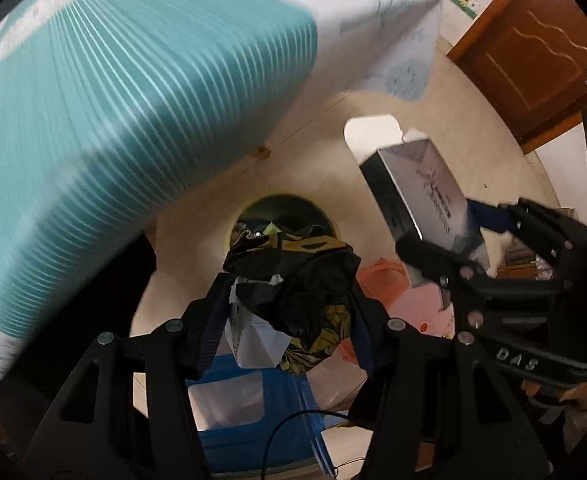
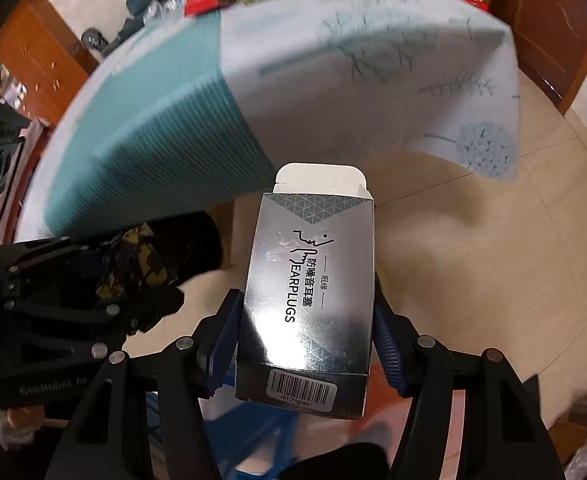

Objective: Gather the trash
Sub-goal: 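Carry the earplug box and snack bag in both tools over the black bin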

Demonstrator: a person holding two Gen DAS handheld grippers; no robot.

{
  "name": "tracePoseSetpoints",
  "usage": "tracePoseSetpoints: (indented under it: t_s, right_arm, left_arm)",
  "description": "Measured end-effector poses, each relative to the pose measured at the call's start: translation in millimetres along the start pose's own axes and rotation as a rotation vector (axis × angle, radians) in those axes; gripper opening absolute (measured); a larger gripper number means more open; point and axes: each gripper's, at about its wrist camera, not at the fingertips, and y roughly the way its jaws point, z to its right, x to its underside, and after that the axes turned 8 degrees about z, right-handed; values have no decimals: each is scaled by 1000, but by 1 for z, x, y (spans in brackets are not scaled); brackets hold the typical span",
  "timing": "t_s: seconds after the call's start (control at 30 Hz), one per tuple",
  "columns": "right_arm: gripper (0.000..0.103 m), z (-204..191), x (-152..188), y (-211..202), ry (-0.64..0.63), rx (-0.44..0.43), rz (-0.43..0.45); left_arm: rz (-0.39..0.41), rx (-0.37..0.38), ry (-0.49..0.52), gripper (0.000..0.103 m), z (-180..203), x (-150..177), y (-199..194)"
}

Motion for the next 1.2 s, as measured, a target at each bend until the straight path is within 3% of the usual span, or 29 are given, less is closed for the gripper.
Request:
tracePoseSetpoints:
  t_s: [0.2,0.33,0.6,0.9,1.2]
  right_arm:
    - [61,27,9,48,30,-9,-28]
    - [61,43,19,76,56,-14,-36]
    - [61,61,40,126,59,-11,-99]
    - [62,69,37,165,81,-14,-139]
    - [62,74,39,177,97,-43,-167]
  left_arm:
    - [-33,11,-117,52,2,20,59]
    - [-60,-47,-169,52,-3,25,101]
    - [-146,-68,-283,53,-16,27,169]
    - [-170,-52,-354,57,-27,25,196]
    - [-207,-44,-404,68,-42,20,215]
